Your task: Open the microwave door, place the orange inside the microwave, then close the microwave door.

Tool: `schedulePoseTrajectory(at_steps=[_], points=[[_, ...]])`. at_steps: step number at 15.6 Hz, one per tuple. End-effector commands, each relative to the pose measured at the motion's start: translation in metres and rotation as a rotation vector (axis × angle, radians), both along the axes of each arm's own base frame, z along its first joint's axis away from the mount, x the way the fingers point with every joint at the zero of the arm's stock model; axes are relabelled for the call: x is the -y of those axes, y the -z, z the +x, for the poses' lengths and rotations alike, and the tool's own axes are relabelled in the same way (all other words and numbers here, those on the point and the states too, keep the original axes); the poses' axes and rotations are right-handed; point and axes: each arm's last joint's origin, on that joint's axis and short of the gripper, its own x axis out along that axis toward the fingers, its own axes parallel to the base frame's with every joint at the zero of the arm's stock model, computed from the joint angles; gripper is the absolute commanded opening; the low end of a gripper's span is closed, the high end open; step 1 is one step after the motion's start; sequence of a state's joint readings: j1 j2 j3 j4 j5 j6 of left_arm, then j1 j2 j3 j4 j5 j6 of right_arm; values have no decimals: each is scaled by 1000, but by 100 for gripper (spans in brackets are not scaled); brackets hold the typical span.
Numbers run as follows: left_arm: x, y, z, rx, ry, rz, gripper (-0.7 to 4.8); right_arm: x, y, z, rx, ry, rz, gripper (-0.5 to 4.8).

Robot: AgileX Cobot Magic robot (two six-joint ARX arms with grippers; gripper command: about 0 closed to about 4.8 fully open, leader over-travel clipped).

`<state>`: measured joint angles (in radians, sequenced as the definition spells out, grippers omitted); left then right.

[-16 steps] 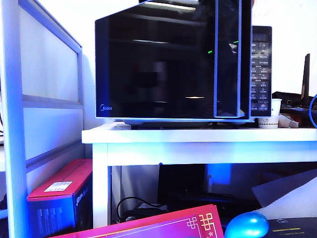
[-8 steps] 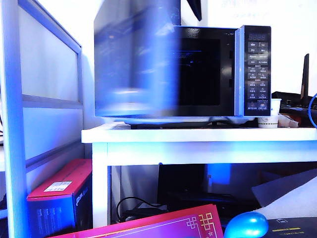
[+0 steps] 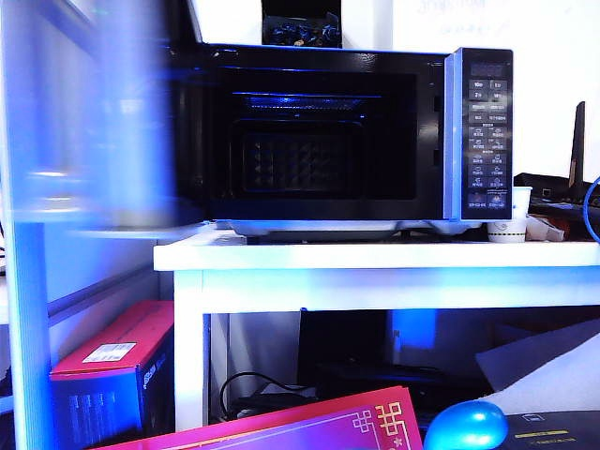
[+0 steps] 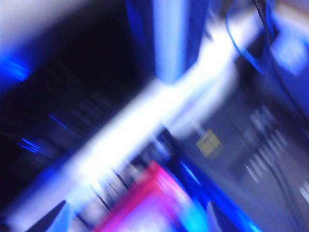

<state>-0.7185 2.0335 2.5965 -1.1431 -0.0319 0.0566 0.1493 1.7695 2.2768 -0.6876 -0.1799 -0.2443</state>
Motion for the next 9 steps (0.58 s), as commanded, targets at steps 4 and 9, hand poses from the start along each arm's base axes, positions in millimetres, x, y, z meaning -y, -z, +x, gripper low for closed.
schedulePoseTrajectory(at_steps=[4,9], points=[[-10,-11,-7,70,-50,43,363,-19,13,-6,-111,-151,-62,295],[-2,3,1,12,-16,64,292,-31,30,-5,-205,-212,-168,295]])
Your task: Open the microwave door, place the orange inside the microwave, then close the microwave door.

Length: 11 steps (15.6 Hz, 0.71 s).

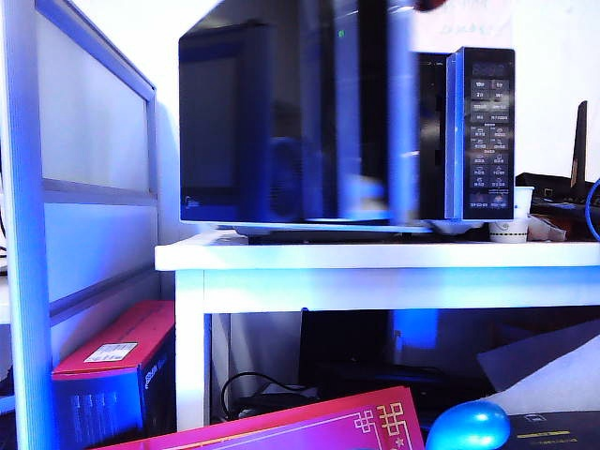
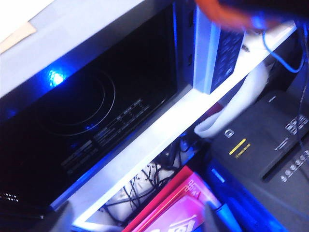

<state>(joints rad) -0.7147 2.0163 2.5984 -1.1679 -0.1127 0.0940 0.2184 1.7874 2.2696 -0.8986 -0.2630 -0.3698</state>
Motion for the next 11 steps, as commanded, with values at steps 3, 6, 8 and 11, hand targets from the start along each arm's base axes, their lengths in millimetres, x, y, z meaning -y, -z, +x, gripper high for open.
schedulePoseTrajectory(at_steps=[3,6,8,11], points=[[15,21,13,-68,47,10,291,-13,20,2,-91,-103,-141,296],[17,17,15,-28,51,-25,291,-23,31,3,-140,-151,-192,296],[15,15,13,-27,53,-23,291,-33,37,1,-177,-195,-208,310],[10,15,8,-57,43,11,291,-38,36,-1,-177,-264,-168,311]])
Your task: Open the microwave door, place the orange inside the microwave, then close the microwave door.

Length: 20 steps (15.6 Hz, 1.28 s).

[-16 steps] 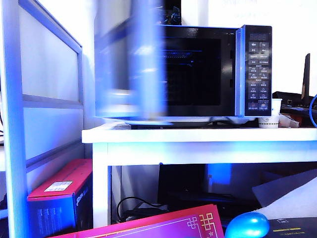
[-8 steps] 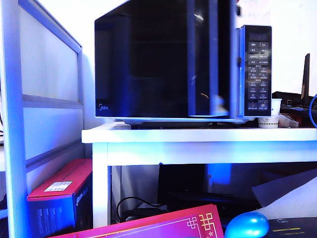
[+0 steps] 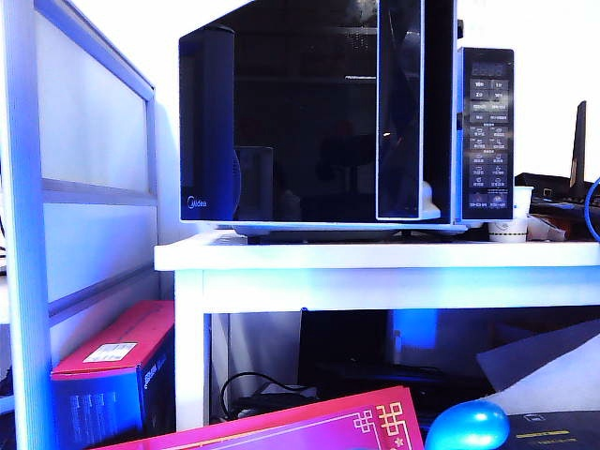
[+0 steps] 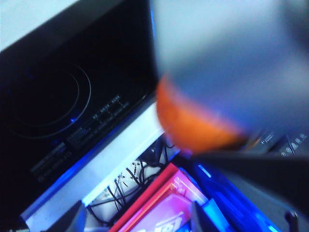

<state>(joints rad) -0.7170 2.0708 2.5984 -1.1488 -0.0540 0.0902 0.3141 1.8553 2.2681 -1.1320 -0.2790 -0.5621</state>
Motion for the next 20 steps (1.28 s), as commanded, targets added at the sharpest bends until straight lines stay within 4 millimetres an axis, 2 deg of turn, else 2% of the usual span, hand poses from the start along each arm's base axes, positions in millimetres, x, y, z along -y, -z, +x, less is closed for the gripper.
schedulePoseTrajectory(at_steps=[1,3,7,10,13,15,18,20], points=[[-8,-6,-8,0,-23,26,291,-1,-9,-1,43,-8,63,314],[-13,-12,-12,11,-31,24,291,3,-13,4,91,115,53,314],[-26,-21,-27,-11,-29,47,291,5,-9,3,58,145,17,314],[-40,-42,-41,72,-75,18,291,-1,-4,-6,-55,-34,100,314],[-57,-66,-58,170,-137,-21,291,-18,-2,-16,-102,-128,115,314],[-65,-75,-67,196,-150,-39,291,-27,-3,-20,-93,-179,125,314],[-69,-77,-70,198,-150,-41,291,-21,-6,-11,31,76,-26,314],[-69,-77,-70,198,-150,-42,291,-18,-8,-6,100,166,-85,314]])
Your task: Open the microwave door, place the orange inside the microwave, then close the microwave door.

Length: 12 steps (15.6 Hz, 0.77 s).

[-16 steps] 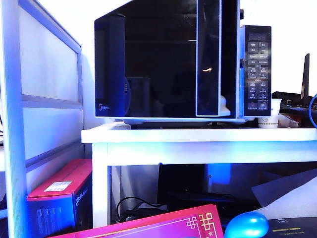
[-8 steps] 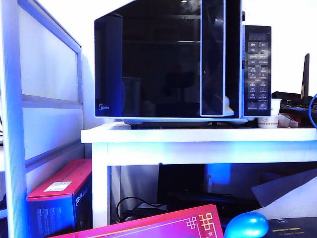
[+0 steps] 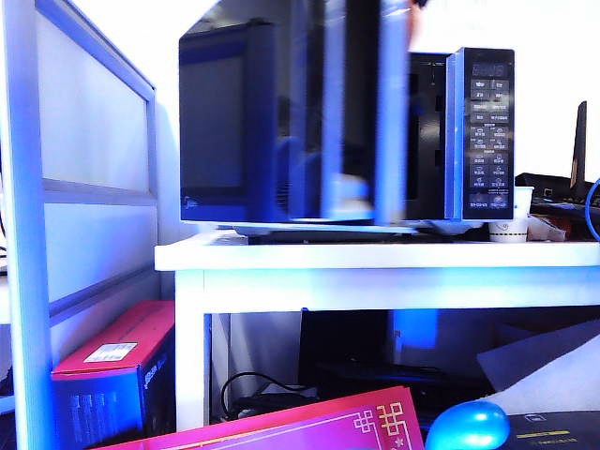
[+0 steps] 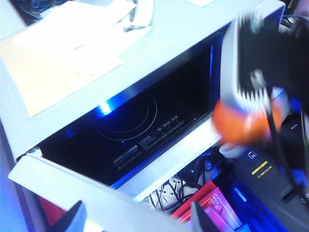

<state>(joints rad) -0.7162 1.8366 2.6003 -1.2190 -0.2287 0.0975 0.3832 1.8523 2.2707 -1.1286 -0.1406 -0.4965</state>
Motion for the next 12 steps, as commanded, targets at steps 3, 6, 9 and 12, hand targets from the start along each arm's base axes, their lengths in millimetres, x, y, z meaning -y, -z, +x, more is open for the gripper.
schedulePoseTrajectory(at_steps=[3,6,9,12], points=[[-2,-3,-2,12,-2,-5,291,-4,3,16,88,82,-44,315],[-2,-3,-2,12,-2,-4,291,-12,27,36,26,113,-43,338],[-2,-3,-2,14,-1,0,291,-15,37,45,11,132,-43,337],[-2,-2,-2,23,-11,19,291,-16,58,47,-58,131,-82,337]])
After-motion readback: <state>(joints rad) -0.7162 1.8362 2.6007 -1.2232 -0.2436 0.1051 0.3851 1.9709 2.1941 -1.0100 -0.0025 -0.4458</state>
